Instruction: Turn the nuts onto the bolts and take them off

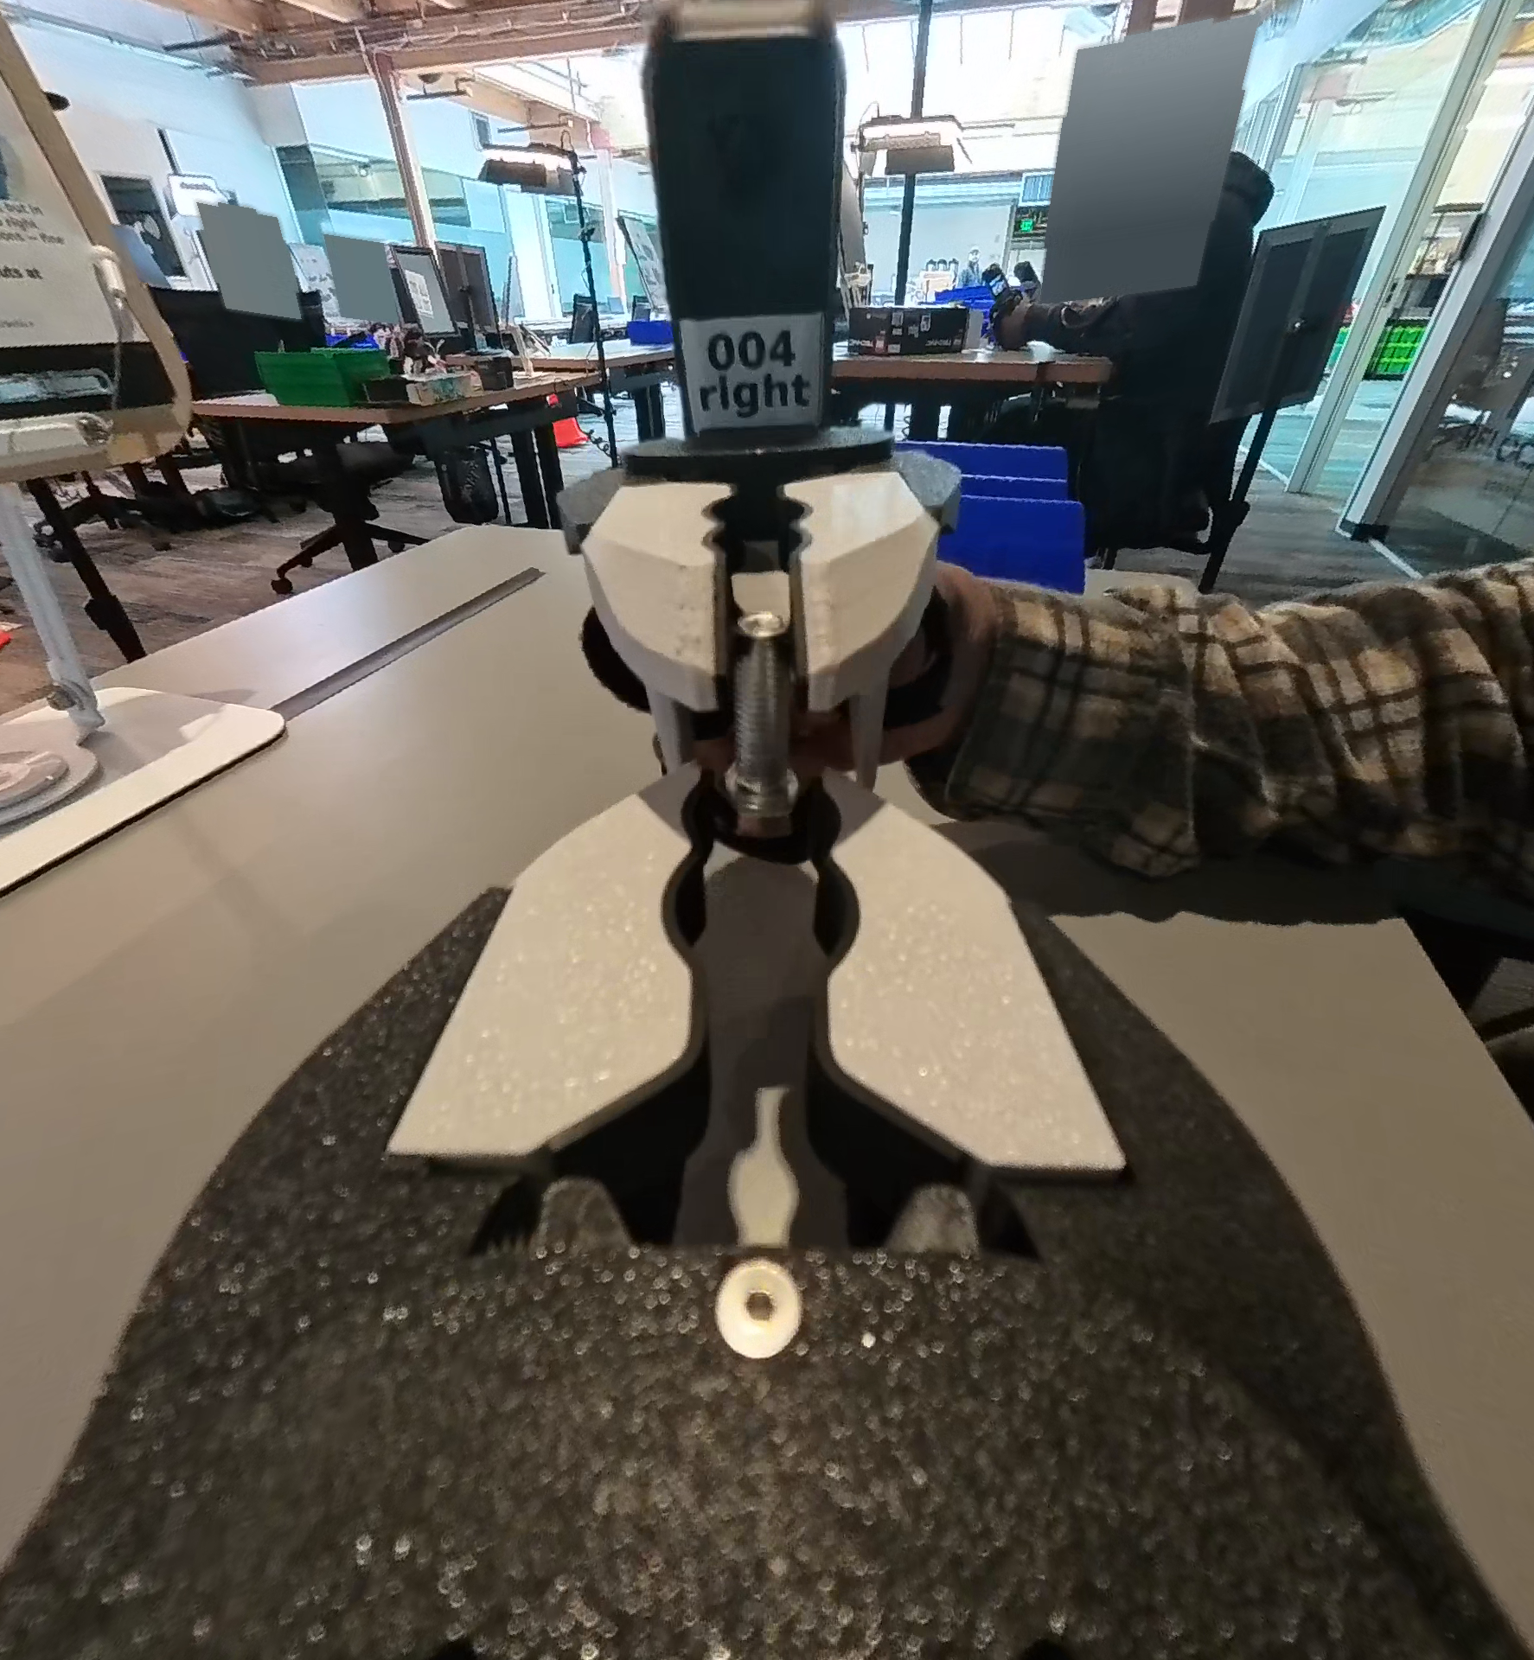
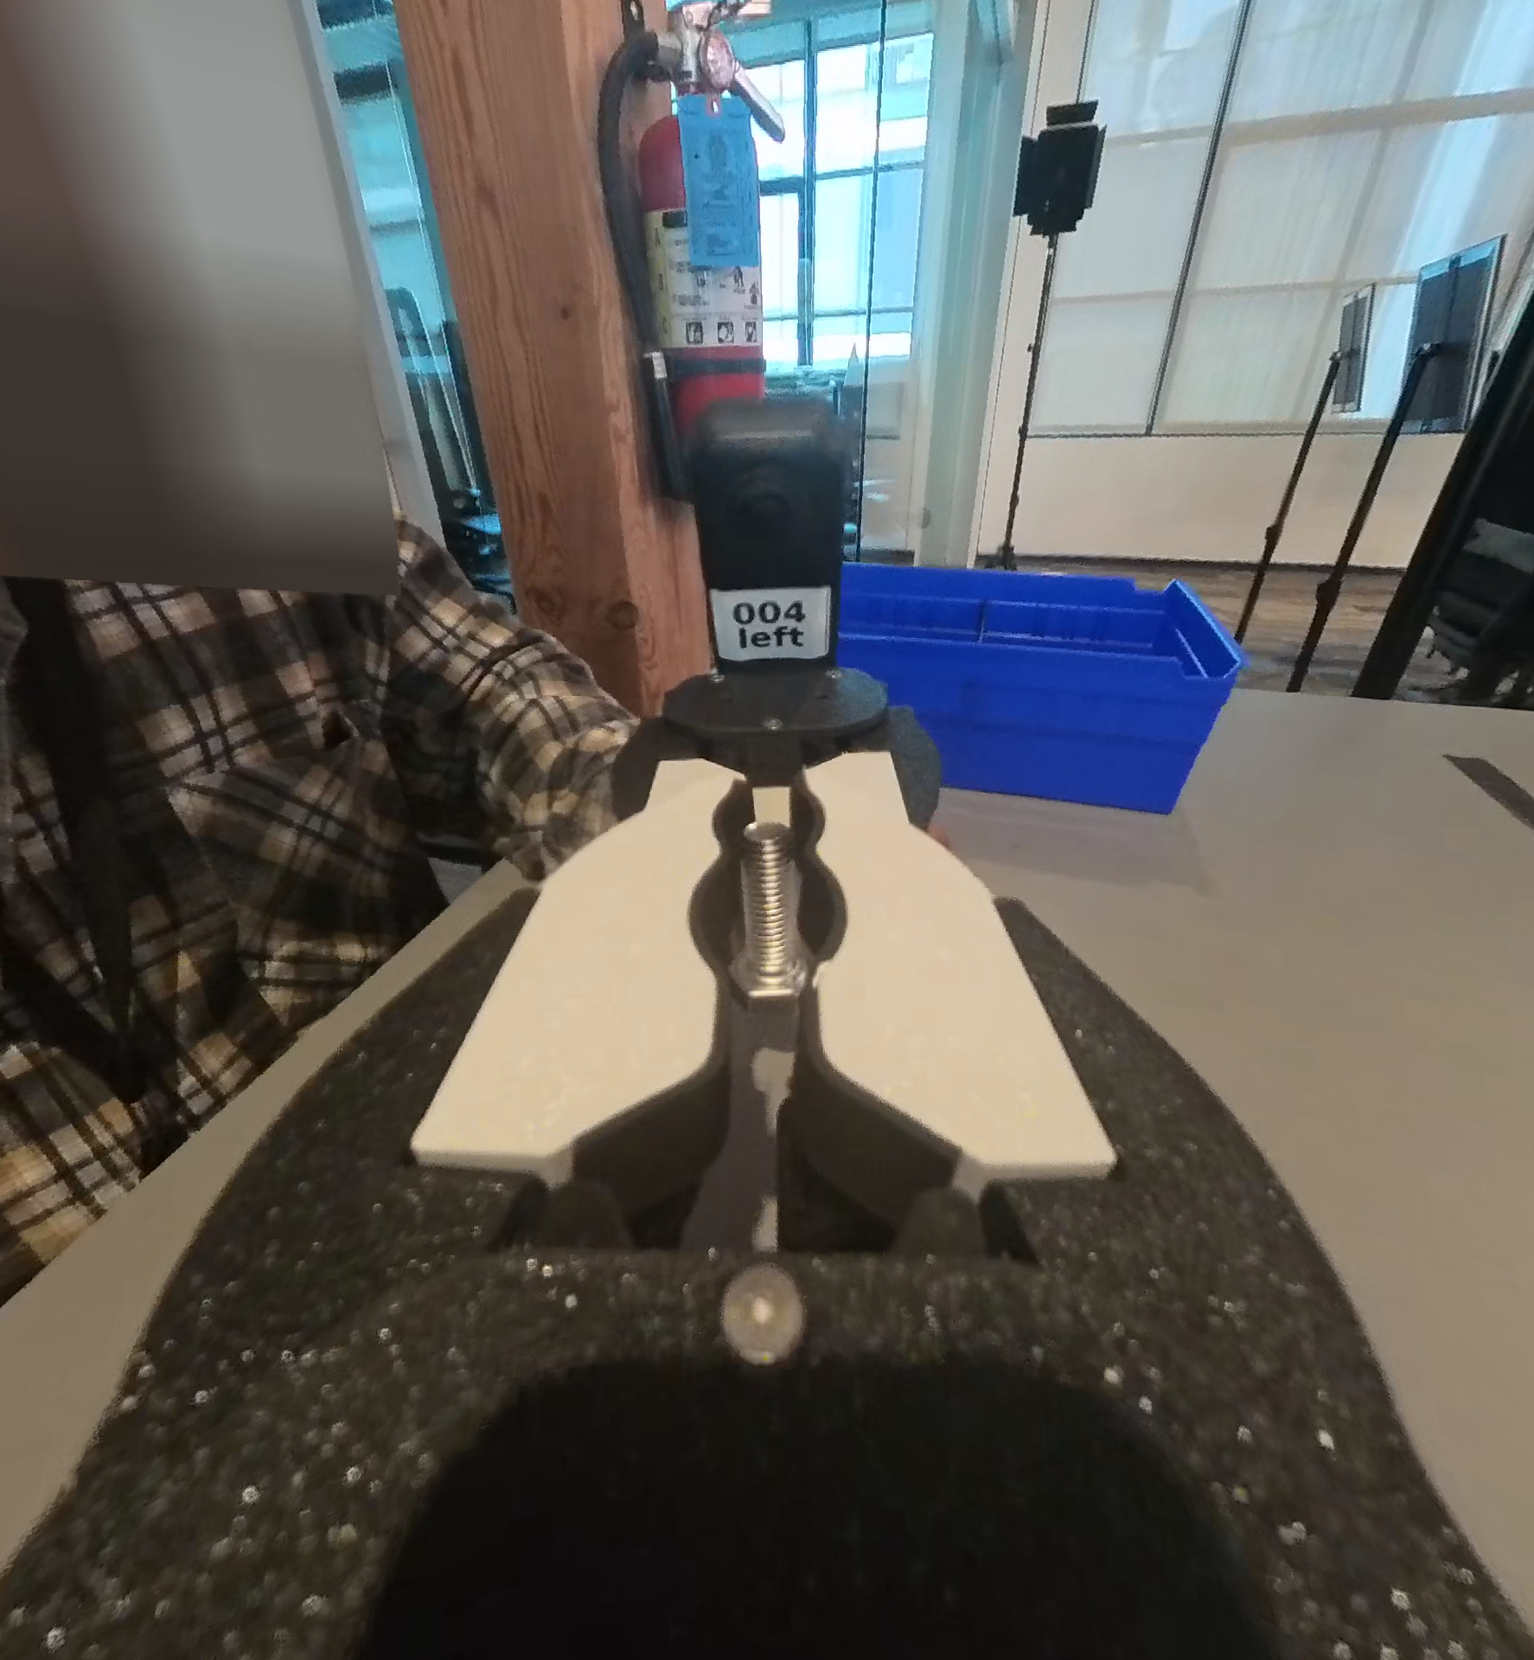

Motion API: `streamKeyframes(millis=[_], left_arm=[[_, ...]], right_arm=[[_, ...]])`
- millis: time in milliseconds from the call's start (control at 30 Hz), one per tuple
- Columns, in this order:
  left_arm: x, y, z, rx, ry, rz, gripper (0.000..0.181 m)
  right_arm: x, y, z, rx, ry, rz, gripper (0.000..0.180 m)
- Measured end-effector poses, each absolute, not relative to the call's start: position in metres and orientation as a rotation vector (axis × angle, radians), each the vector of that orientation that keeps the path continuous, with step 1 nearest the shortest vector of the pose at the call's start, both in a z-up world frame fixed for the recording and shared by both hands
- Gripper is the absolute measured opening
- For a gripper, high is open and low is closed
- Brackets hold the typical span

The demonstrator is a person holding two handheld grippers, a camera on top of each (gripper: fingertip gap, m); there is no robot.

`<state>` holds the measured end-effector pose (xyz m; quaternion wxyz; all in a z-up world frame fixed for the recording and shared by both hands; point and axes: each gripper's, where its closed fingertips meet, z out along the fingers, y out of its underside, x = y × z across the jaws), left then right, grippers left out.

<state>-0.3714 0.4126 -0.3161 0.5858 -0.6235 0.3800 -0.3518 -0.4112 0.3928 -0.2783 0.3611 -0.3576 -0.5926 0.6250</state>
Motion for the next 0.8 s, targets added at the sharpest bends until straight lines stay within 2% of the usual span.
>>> streamKeyframes(millis=[133,233,533,800], left_arm=[[-0.374,0.415,-0.316,-1.457,0.876,-0.826,0.020],[-0.373,0.415,-0.319,-1.466,0.885,-0.820,0.020],[-0.375,0.417,-0.320,-1.465,0.875,-0.832,0.019],[-0.376,0.419,-0.322,-1.470,0.858,-0.842,0.019]], right_arm=[[-0.408,0.398,-0.276,-0.917,-1.475,1.639,0.011],[-0.403,0.403,-0.269,-0.906,-1.413,1.644,0.023],[-0.366,0.425,-0.262,-0.952,-1.206,1.586,0.035],[-0.336,0.450,-0.278,-1.035,-0.997,1.586,0.035]])
